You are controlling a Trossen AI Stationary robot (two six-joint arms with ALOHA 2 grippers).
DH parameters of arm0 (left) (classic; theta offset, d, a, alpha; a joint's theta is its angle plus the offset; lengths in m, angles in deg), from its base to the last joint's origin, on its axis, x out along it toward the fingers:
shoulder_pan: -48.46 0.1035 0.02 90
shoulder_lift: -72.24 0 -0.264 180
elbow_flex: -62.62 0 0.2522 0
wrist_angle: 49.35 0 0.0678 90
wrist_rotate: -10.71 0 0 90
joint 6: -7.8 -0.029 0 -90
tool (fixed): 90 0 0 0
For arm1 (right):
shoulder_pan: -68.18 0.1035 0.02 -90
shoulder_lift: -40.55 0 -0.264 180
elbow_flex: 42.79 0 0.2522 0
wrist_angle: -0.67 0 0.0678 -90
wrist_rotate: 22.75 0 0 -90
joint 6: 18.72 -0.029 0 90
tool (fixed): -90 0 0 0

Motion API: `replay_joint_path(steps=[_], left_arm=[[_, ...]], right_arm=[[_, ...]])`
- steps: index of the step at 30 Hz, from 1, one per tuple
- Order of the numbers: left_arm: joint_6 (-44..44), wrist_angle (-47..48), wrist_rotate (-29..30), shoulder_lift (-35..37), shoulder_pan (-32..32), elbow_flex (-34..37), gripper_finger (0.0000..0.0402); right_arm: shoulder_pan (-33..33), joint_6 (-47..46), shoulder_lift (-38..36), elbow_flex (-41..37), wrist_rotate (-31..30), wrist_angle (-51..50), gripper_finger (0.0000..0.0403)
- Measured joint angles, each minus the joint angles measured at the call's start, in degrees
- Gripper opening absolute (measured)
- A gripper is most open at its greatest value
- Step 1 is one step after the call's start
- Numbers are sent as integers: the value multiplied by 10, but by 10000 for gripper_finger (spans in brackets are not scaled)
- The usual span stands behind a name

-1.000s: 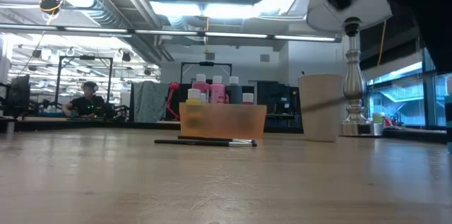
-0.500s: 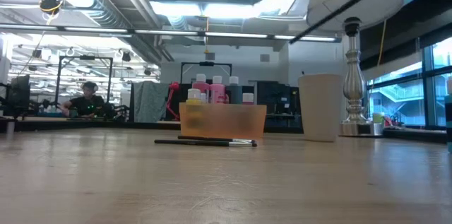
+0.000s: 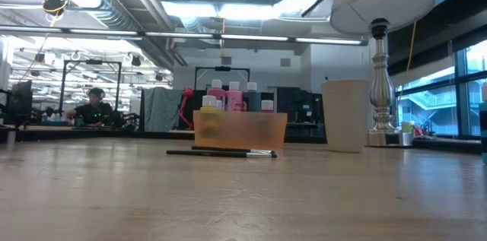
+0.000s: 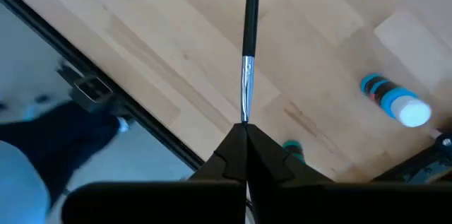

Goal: Pick & Place Paint Supplies
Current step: Put the black paint brush into the light brown cup

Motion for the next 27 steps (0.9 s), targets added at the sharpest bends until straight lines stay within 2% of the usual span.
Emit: replay_joint_path(steps=[10,21,27], left_arm=[[-15,63,21,14,5,0,184],[-29,90,72,38,5,0,184],[-57,90,76,44,5,0,184]], right_arm=[[-79,-6,-86,-1,3,0,0],[-154,-30,-116,-3,55,1,0],[-193,-37,-146,-72,103,0,0]])
